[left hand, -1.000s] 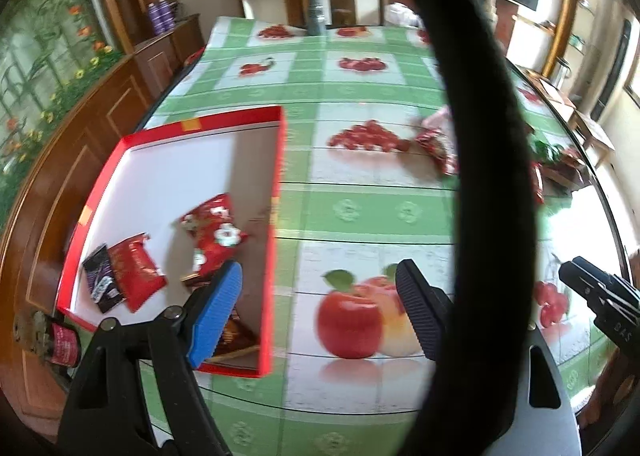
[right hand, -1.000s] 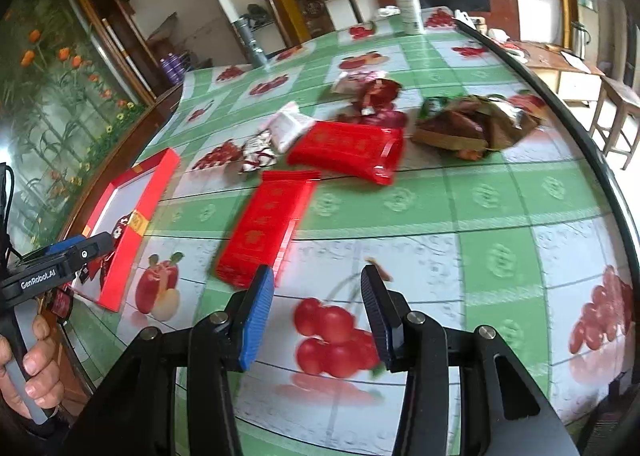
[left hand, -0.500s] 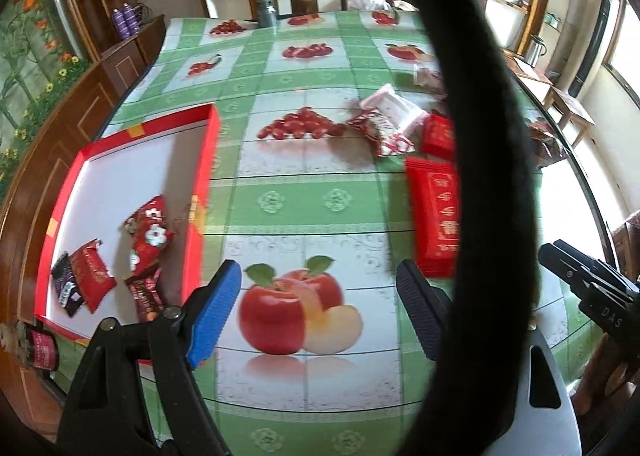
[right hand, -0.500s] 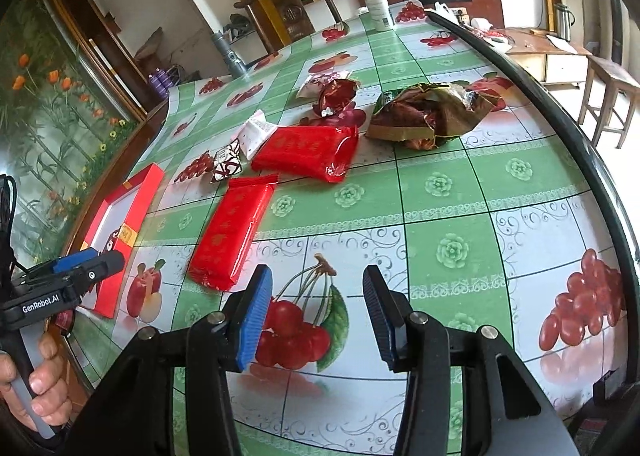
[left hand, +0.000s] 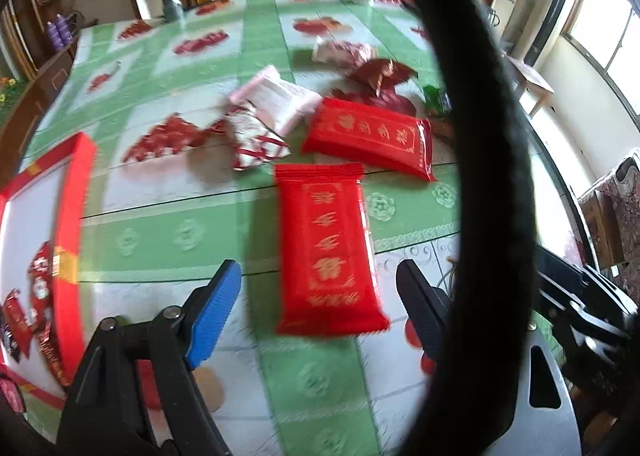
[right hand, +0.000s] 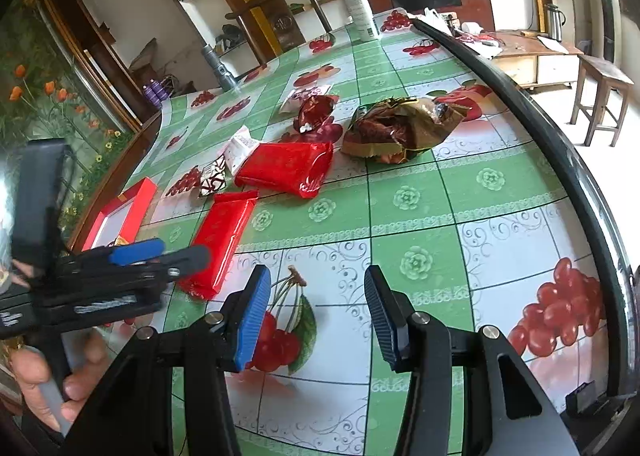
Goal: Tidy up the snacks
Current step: 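Move both tools back over the long red packages on the tablecloth, then grasp a long red pastry package with each tool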
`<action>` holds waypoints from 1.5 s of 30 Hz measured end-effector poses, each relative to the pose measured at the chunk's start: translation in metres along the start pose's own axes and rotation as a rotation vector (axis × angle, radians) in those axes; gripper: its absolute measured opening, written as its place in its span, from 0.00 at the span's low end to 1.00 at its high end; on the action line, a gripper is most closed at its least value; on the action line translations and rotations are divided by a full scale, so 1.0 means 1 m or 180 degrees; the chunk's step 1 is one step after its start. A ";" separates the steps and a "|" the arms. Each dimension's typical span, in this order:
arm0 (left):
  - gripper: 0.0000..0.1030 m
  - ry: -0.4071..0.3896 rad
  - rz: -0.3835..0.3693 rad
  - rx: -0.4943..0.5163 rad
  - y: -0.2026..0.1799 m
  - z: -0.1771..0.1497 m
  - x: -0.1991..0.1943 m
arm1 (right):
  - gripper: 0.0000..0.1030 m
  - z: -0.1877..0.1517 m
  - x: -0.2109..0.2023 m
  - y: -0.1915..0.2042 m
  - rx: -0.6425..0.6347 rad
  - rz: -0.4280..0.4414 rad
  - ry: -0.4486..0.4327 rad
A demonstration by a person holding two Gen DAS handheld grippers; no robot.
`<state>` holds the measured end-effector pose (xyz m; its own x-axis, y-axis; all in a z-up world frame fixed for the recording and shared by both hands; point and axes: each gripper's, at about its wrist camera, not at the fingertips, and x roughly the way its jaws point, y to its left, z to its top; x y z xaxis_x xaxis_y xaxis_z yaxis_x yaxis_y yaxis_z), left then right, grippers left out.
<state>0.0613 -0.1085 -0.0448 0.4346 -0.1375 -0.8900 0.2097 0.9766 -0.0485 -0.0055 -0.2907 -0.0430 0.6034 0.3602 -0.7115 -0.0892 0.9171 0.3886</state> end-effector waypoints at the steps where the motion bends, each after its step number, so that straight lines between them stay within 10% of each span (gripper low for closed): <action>1: 0.78 0.0031 0.0000 0.0011 -0.002 0.002 0.006 | 0.48 0.001 0.000 -0.001 0.0007 0.0000 -0.0002; 5: 0.77 0.0131 0.0060 0.0008 -0.003 0.004 0.024 | 0.52 0.011 0.006 -0.001 0.0002 0.0007 -0.0005; 9: 0.51 0.0028 0.0143 0.0047 0.009 0.000 0.017 | 0.55 0.025 0.024 0.011 -0.0119 0.0078 0.0066; 28: 0.50 -0.0167 0.0041 -0.0336 0.091 -0.029 -0.035 | 0.78 0.085 0.144 0.086 -0.1728 -0.0310 0.0529; 31: 0.49 -0.0193 0.0038 -0.0384 0.096 -0.031 -0.039 | 0.70 0.080 0.140 0.080 -0.1662 -0.0330 0.0552; 33: 0.38 -0.0207 0.0044 -0.0403 0.098 -0.030 -0.041 | 0.46 0.074 0.131 0.078 -0.1590 -0.0360 0.0549; 45: 0.38 -0.0199 0.0138 -0.0334 0.091 -0.029 -0.037 | 0.45 0.031 0.096 0.090 -0.1417 -0.0316 0.0532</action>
<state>0.0389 -0.0097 -0.0297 0.4958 -0.1016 -0.8625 0.0982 0.9933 -0.0605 0.0692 -0.1790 -0.0587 0.4939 0.2563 -0.8309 -0.3900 0.9193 0.0518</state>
